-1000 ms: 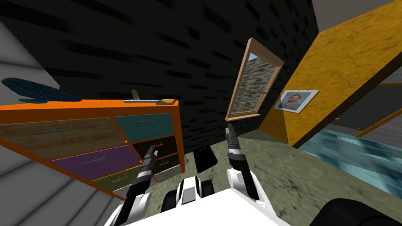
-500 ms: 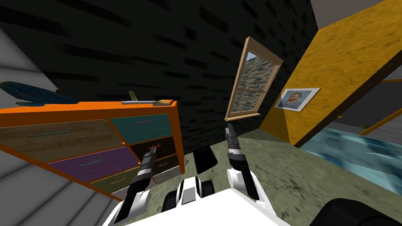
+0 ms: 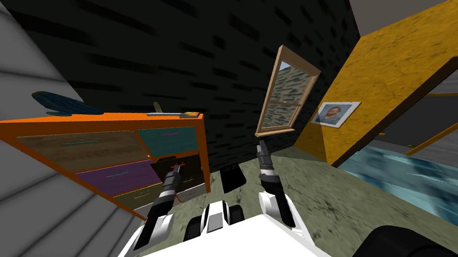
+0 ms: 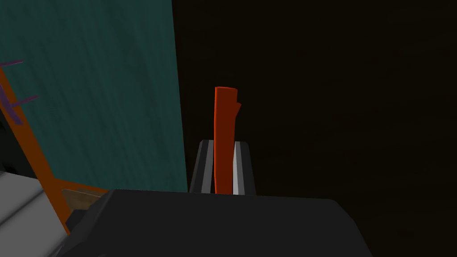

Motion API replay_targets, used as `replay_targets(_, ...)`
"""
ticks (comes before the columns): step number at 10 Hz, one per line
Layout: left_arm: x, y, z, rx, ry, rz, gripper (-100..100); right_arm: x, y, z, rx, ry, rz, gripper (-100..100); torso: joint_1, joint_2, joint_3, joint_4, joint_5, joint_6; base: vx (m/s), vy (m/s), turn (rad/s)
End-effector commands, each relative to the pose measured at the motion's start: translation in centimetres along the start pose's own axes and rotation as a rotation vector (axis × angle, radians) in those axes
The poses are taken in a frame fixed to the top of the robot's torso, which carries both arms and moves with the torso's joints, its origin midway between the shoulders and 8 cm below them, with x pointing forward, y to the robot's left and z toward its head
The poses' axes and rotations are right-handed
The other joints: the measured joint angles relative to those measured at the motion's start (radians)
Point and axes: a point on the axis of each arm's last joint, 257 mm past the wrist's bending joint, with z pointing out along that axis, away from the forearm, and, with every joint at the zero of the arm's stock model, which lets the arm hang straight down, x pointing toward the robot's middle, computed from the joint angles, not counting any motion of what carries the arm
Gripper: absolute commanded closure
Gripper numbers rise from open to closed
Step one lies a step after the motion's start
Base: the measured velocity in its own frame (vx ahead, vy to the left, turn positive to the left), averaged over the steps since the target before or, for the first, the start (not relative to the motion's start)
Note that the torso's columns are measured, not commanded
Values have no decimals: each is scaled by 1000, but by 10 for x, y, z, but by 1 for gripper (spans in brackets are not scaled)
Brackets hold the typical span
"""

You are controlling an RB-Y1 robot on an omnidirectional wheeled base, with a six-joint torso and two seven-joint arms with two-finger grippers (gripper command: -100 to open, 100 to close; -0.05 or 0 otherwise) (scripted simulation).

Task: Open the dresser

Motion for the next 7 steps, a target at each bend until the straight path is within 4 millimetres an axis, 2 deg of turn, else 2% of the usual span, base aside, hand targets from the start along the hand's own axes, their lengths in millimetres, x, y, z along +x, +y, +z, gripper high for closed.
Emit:
replay_targets(1,0,1,1,-9,1,1,100,0,0,0,0,0,0,0,0,-1,-1,0,0,0,-97,-24,1)
replay_targets(5,1,1,-4,-22,8,1,100,0,0,0,0,0,0,0,0,1,0,1,-1,0,-200,-27,16)
replay_targets(6,1,-9,10,-17,10,0,-100,0,0,0,0,0,0,0,2,-1,-1,2,-1,-1,-123,-20,-2)
replay_targets(7,0,-13,15,-17,10,0,-100,0,0,0,0,0,0,0,2,-7,-4,1,-1,0,-41,-19,3)
